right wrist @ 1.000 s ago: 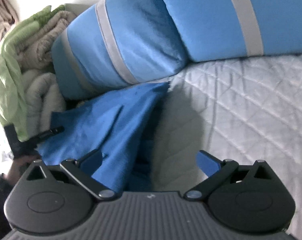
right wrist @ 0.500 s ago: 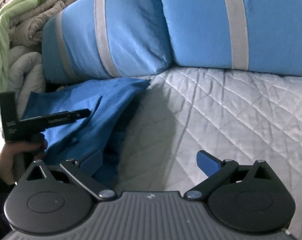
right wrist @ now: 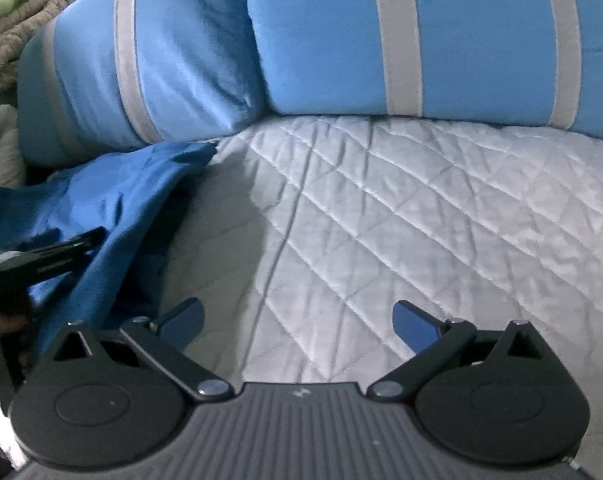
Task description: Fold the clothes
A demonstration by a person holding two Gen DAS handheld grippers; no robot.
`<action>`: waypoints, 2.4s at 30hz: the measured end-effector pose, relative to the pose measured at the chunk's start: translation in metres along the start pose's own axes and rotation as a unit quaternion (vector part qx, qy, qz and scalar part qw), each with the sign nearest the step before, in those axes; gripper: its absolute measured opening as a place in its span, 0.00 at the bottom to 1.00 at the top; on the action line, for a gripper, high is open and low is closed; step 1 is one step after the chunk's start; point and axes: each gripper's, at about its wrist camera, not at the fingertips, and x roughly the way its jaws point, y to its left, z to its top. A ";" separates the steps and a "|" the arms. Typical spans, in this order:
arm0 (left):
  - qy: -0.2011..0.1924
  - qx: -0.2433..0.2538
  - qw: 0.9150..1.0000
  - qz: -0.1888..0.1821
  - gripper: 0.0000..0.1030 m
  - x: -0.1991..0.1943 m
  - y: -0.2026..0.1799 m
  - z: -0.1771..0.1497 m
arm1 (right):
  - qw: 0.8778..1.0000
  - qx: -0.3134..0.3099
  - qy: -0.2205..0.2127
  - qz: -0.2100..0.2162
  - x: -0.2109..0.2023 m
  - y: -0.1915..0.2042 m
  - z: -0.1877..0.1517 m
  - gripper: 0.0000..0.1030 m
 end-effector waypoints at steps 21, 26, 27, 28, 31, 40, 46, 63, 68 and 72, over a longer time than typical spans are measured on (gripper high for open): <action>0.008 0.027 0.991 -0.129 0.90 -0.118 -0.062 -0.054 | 0.997 -0.028 0.015 -0.069 -0.002 -0.006 -0.033 0.99; 0.075 0.018 0.987 -0.144 0.91 -0.110 -0.069 -0.060 | 0.996 -0.033 0.003 -0.087 -0.003 -0.008 -0.032 0.99; 0.095 0.014 0.986 -0.139 0.91 -0.106 -0.069 -0.062 | 0.995 -0.037 -0.001 -0.089 -0.004 -0.008 -0.032 0.99; 0.116 0.008 0.984 -0.132 0.91 -0.101 -0.068 -0.064 | 0.995 -0.039 -0.006 -0.093 -0.005 -0.009 -0.032 0.99; 0.162 -0.020 0.981 -0.102 0.91 -0.086 -0.062 -0.074 | 0.993 -0.045 -0.027 -0.108 -0.008 -0.013 -0.031 0.99; 0.118 -0.012 0.991 -0.057 0.92 -0.077 -0.056 -0.082 | 0.986 -0.010 -0.056 -0.159 -0.008 -0.042 -0.026 0.99; 0.090 -0.031 0.995 -0.030 1.00 -0.067 -0.054 -0.087 | 0.990 0.010 0.023 -0.139 0.017 -0.051 -0.035 0.99; 0.111 -0.052 0.992 -0.027 1.00 -0.069 -0.051 -0.085 | 0.986 0.004 -0.003 -0.164 0.023 -0.038 -0.050 1.00; 0.108 -0.053 0.992 -0.028 1.00 -0.069 -0.050 -0.085 | 0.986 0.003 -0.007 -0.165 0.023 -0.038 -0.050 1.00; 0.107 -0.050 0.993 -0.027 1.00 -0.069 -0.051 -0.085 | 0.986 0.001 -0.009 -0.166 0.023 -0.037 -0.050 0.99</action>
